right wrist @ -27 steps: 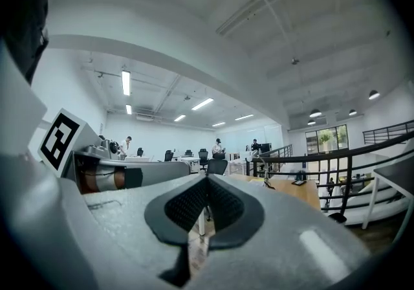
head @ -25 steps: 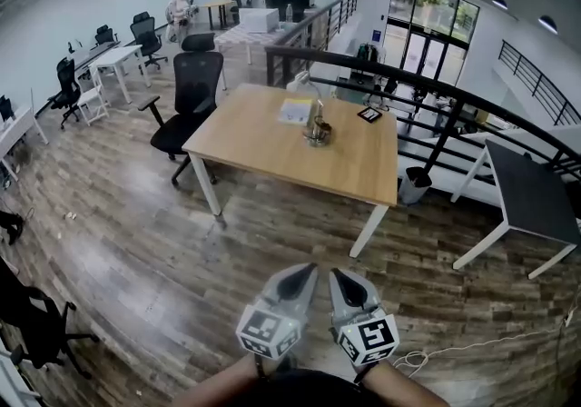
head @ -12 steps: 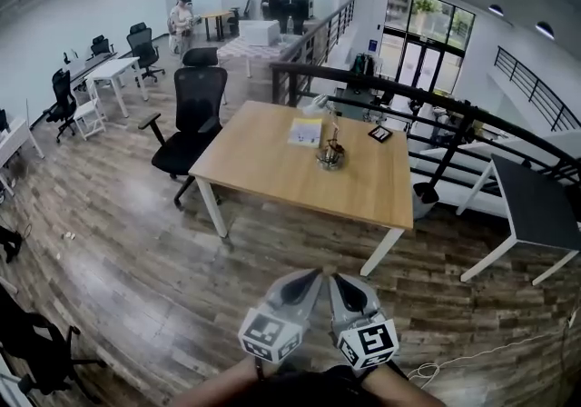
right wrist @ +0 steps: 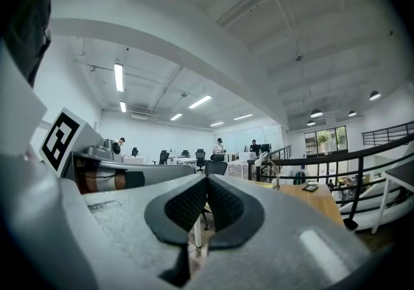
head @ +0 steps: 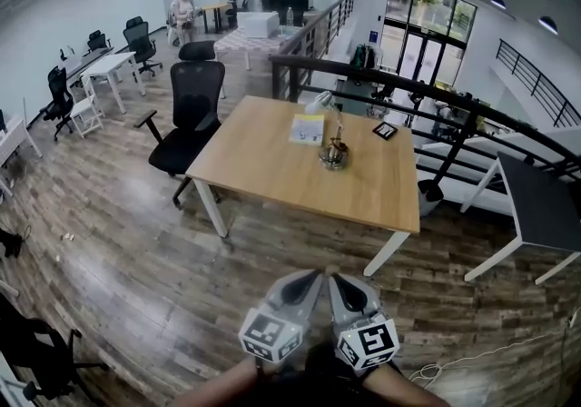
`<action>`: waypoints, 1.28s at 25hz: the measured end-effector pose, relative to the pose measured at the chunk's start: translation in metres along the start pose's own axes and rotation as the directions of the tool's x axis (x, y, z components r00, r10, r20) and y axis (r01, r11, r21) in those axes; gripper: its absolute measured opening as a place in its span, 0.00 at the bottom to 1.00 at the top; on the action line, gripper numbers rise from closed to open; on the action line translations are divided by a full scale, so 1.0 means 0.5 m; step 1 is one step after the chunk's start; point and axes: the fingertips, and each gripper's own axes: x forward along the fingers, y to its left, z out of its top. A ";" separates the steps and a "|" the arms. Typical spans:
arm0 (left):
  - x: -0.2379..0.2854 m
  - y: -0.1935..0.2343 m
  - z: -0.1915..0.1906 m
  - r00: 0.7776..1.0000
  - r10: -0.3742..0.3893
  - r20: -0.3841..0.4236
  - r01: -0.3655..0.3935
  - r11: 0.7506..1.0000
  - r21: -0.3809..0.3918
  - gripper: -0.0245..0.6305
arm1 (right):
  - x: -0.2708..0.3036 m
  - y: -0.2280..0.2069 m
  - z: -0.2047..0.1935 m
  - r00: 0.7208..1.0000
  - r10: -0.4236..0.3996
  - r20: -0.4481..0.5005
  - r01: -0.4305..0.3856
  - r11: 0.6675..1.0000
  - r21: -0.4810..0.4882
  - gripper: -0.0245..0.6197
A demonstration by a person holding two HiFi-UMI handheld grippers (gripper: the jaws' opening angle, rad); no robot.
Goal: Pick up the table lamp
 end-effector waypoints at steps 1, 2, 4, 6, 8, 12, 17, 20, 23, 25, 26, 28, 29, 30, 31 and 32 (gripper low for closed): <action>0.013 0.010 -0.003 1.000 0.005 -0.003 -0.005 1.000 0.002 0.04 | 0.011 -0.012 -0.002 1.000 0.003 0.000 -0.003 1.000 0.002 0.04; 0.026 0.019 -0.005 1.000 0.010 -0.005 -0.010 1.000 0.004 0.04 | 0.023 -0.025 -0.004 1.000 0.007 0.001 -0.007 1.000 0.005 0.04; 0.053 0.035 -0.007 1.000 0.019 -0.008 -0.019 1.000 0.010 0.04 | 0.045 -0.055 -0.004 1.000 0.012 0.003 -0.012 1.000 0.007 0.04; 0.083 0.053 -0.006 1.000 0.027 -0.010 -0.027 1.000 0.013 0.04 | 0.069 -0.086 -0.003 1.000 0.018 0.004 -0.018 1.000 0.009 0.04; 0.119 0.072 -0.007 0.999 0.037 -0.014 -0.037 0.999 0.012 0.04 | 0.094 -0.117 -0.002 1.000 0.025 0.002 -0.025 1.000 0.014 0.04; 0.208 0.107 -0.007 0.999 0.048 -0.022 -0.048 0.999 0.014 0.04 | 0.146 -0.192 -0.008 0.999 0.044 -0.008 -0.044 0.999 0.028 0.04; 0.324 0.135 0.003 0.998 0.058 -0.024 -0.057 0.998 0.016 0.04 | 0.202 -0.298 0.012 0.999 0.053 0.005 -0.053 0.998 0.020 0.04; 0.385 0.149 0.006 0.997 0.068 -0.020 -0.068 0.998 0.017 0.04 | 0.226 -0.359 0.010 0.998 0.056 0.004 -0.057 0.998 0.026 0.04; 0.429 0.165 0.003 0.996 0.088 -0.008 -0.088 0.996 0.016 0.04 | 0.244 -0.409 0.004 0.998 0.063 0.002 -0.063 0.998 0.027 0.04; 0.448 0.174 -0.001 0.995 0.101 -0.004 -0.101 0.995 0.015 0.04 | 0.253 -0.436 0.002 0.998 0.063 0.003 -0.063 0.998 0.028 0.04; 0.457 0.180 -0.004 0.994 0.105 -0.005 -0.105 0.994 0.015 0.04 | 0.260 -0.447 0.002 0.998 0.063 0.004 -0.063 0.998 0.031 0.04; 0.471 0.193 -0.010 0.994 0.112 -0.012 -0.111 0.994 0.018 0.04 | 0.276 -0.461 -0.001 0.998 0.066 0.001 -0.066 0.997 0.038 0.04; 0.478 0.200 -0.013 0.993 0.115 -0.017 -0.115 0.993 0.016 0.04 | 0.283 -0.464 -0.004 0.998 0.069 -0.002 -0.069 0.997 0.041 0.04; 0.485 0.209 -0.016 0.993 0.120 -0.020 -0.119 0.993 0.013 0.04 | 0.290 -0.467 -0.008 0.997 0.073 -0.007 -0.073 0.996 0.045 0.04; 0.493 0.219 -0.016 0.992 0.124 -0.021 -0.124 0.992 0.010 0.04 | 0.298 -0.471 -0.012 0.997 0.077 -0.011 -0.077 0.996 0.048 0.04; 0.501 0.230 -0.014 0.992 0.128 -0.018 -0.128 0.992 0.012 0.04 | 0.308 -0.475 -0.014 0.997 0.080 -0.013 -0.079 0.996 0.050 0.04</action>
